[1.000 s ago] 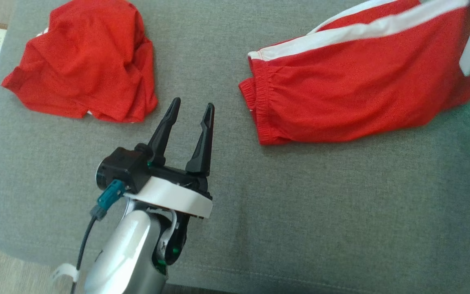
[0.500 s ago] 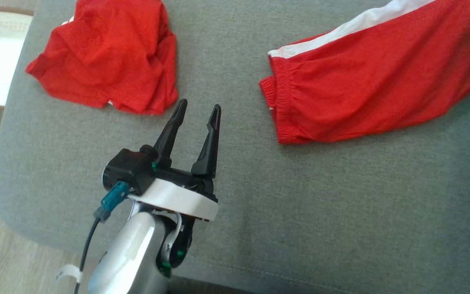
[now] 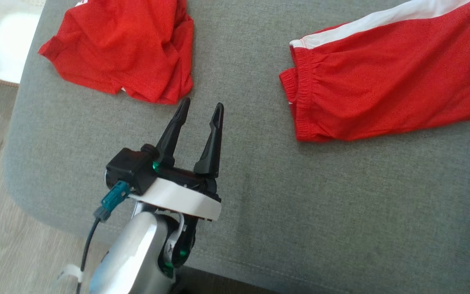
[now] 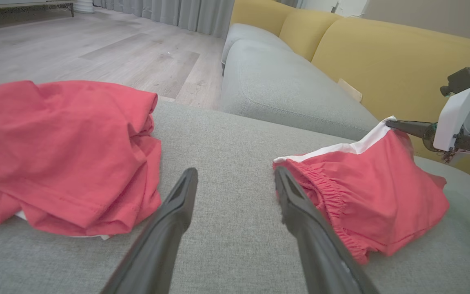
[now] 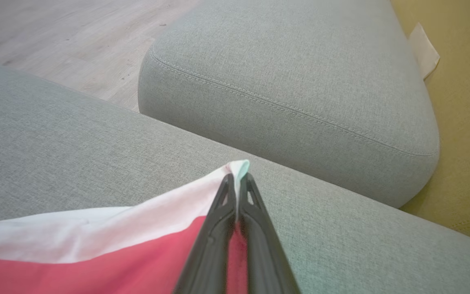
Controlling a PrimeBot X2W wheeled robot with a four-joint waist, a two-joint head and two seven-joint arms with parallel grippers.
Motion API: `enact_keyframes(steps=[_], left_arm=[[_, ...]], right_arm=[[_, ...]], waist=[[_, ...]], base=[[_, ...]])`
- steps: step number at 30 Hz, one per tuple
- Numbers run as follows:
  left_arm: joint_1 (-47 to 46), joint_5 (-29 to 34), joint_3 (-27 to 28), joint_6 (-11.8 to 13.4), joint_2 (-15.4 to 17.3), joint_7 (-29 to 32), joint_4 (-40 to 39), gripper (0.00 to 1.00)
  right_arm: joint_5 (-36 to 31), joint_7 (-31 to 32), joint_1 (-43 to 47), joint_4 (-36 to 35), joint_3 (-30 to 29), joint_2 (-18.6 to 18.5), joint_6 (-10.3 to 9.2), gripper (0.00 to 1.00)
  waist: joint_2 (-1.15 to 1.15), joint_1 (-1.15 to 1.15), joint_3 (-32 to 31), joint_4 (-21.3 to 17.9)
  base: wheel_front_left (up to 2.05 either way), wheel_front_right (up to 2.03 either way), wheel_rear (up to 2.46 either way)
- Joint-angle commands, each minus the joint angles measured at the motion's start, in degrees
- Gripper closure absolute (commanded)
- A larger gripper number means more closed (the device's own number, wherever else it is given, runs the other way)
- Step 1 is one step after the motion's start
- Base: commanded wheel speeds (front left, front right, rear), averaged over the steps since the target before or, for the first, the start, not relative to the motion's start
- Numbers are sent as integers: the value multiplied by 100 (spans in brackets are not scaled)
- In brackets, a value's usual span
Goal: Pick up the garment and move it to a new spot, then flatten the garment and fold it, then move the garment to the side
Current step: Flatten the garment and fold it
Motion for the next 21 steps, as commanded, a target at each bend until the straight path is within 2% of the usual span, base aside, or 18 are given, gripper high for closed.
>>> enact_keyframes(steps=[1, 7, 8, 15, 21], left_arm=[[-169, -31, 125, 41, 41, -70, -207, 0], [-252, -85, 63, 83, 41, -70, -249, 0], [-264, -91, 57, 89, 41, -70, -251, 0], [-311, -76, 70, 107, 41, -70, -203, 0], [-282, 31, 199, 60, 41, -70, -105, 0]], right_arm=[[-59, -85, -137, -51, 56, -74, -4, 100], [-62, -130, -199, 213, 104, -46, -4, 98], [-57, -143, -191, 242, 123, -29, -4, 0], [38, -204, -115, 367, 236, 97, -4, 0], [271, -435, 1, 371, 253, 192, -4, 0]], waist=[[0, 0, 53, 32], [0, 0, 189, 74], [0, 0, 204, 74], [0, 0, 178, -10], [0, 0, -153, -236]], base=[[0, 0, 0], [0, 0, 0], [0, 0, 0], [0, 0, 0], [0, 0, 0]])
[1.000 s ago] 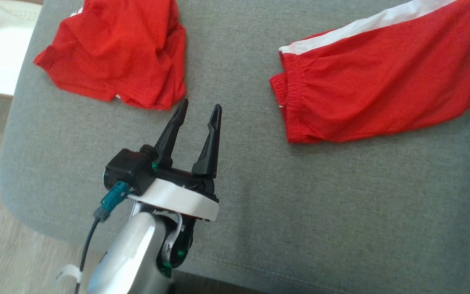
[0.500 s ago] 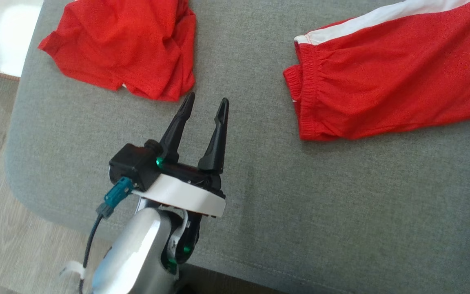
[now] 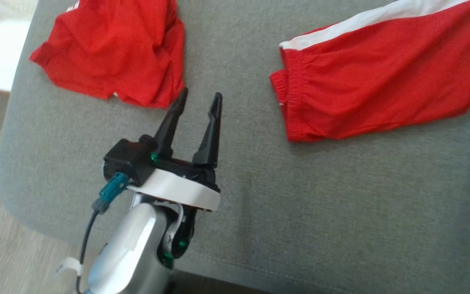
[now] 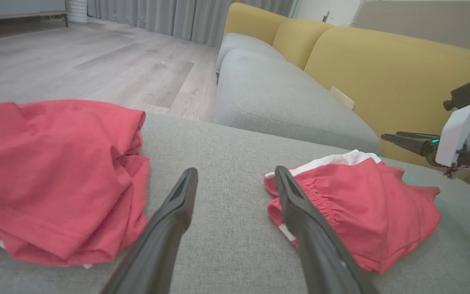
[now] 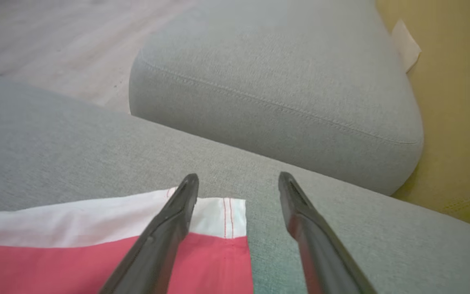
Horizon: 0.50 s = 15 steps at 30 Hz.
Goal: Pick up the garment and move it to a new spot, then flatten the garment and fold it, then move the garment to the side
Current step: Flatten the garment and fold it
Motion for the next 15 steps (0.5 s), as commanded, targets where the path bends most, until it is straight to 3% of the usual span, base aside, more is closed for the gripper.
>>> enact_keyframes(steps=[1, 15], left_arm=[[-57, 54, 221, -31, 50, -70, -153, 0], [227, 475, 1047, -257, 50, -70, -13, 0]], right_arm=[[62, -91, 129, -145, 25, 74, -4, 0], [1113, -1396, 1166, -1217, -198, 848, -4, 0]], waist=[[0, 0, -162, -132], [0, 0, -1363, -1123]], base=[[0, 0, 0], [0, 0, 0]])
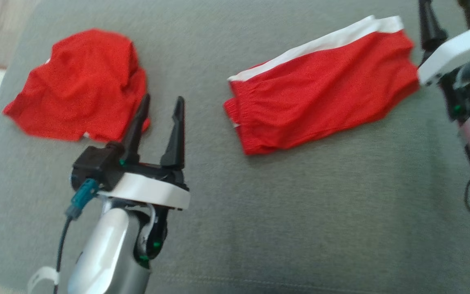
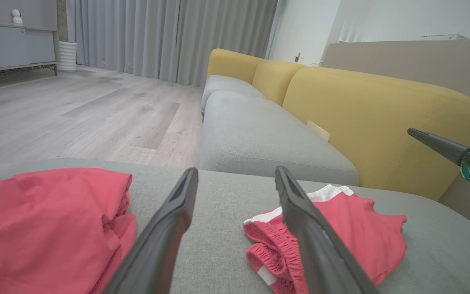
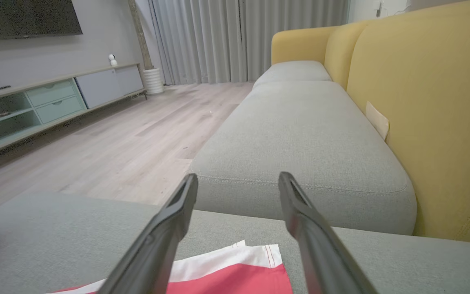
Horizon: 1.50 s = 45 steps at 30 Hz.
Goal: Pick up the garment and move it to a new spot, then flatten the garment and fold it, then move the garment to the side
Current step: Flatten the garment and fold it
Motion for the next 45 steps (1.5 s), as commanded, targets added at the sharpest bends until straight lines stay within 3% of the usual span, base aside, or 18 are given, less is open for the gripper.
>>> enact_keyframes(steps=[1, 8, 14, 20, 26, 37, 41, 45], left_arm=[[-37, 75, 305, -27, 50, -70, -165, 0], [206, 198, 585, -157, 50, -70, -90, 0], [457, 385, 654, -244, 50, -70, 53, 0], [775, 435, 693, -247, 50, -70, 85, 0], [1022, 406, 736, -212, 50, -70, 63, 0], [995, 367, 611, -232, 50, -70, 34, 0], [898, 338, 513, -219, 50, -70, 23, 0], [763, 316, 430, -204, 50, -70, 32, 0]], right_arm=[[53, -116, 192, -331, 16, 65, -4, 0], [-21, -211, 1136, -1305, -405, 84, -4, 0], [-722, -214, 2287, -2131, -1010, 329, -4, 0], [-1541, -215, 3631, -2811, -2057, 1030, -4, 0], [-1863, -163, 4237, -3163, -2534, 1460, -4, 0], [-2172, 355, 4550, -3759, -2943, 1714, -4, 0], [-1928, 730, 4339, -3705, -3151, 1748, -4, 0], [-1283, 1191, 3962, -3503, -3424, 1784, -4, 0]], waist=[[0, 0, -384, -388], [0, 0, -838, -768], [0, 0, -1087, -971], [0, 0, -1280, -1040], [0, 0, -1376, -1051], [0, 0, -1203, -849], [0, 0, -959, -670], [0, 0, -666, -441]], base=[[0, 0, 0], [0, 0, 0], [0, 0, 0], [0, 0, 0], [0, 0, 0], [0, 0, 0], [0, 0, 0], [0, 0, 0]])
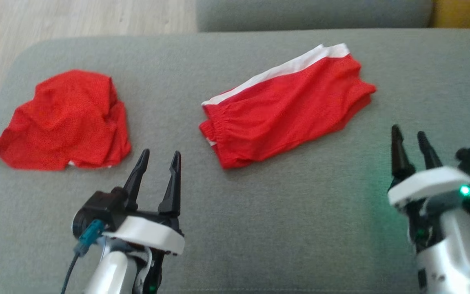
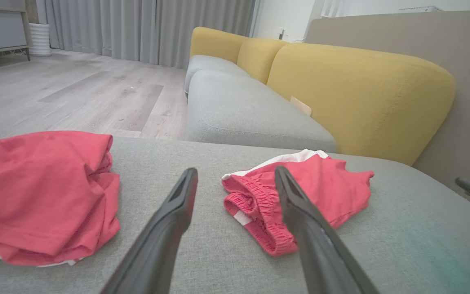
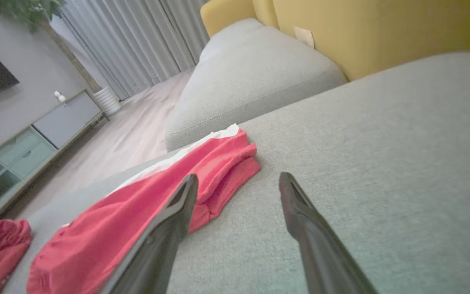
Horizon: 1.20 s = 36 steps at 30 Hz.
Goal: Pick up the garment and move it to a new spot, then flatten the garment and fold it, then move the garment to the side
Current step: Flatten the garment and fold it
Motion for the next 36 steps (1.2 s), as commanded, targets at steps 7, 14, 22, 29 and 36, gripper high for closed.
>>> enact_keyframes(steps=[7, 14, 22, 29, 36], left_arm=[[-557, -92, -98, 30, 37, -70, -178, 0], [-659, -184, -269, 122, 37, -70, -126, 0], [-632, -223, -279, 153, 37, -70, -132, 0], [-666, -283, -332, 205, 37, -70, -192, 0], [-712, -325, -362, 225, 37, -70, -251, 0]], right_arm=[[1419, 970, -1296, 742, -828, 83, -4, 0], [1937, 1522, -2136, 2000, -1678, 86, -4, 0], [1590, 1661, -2673, 2920, -2265, 26, -4, 0], [1227, 1744, -3025, 3542, -2575, -111, -4, 0], [841, 1790, -3347, 3990, -2693, -267, -4, 0]], waist=[[0, 0, 638, 685], [0, 0, 776, 1097], [0, 0, 814, 1280], [0, 0, 851, 1351], [0, 0, 975, 1369]], base=[[0, 0, 0], [0, 0, 0], [0, 0, 0], [0, 0, 0], [0, 0, 0]])
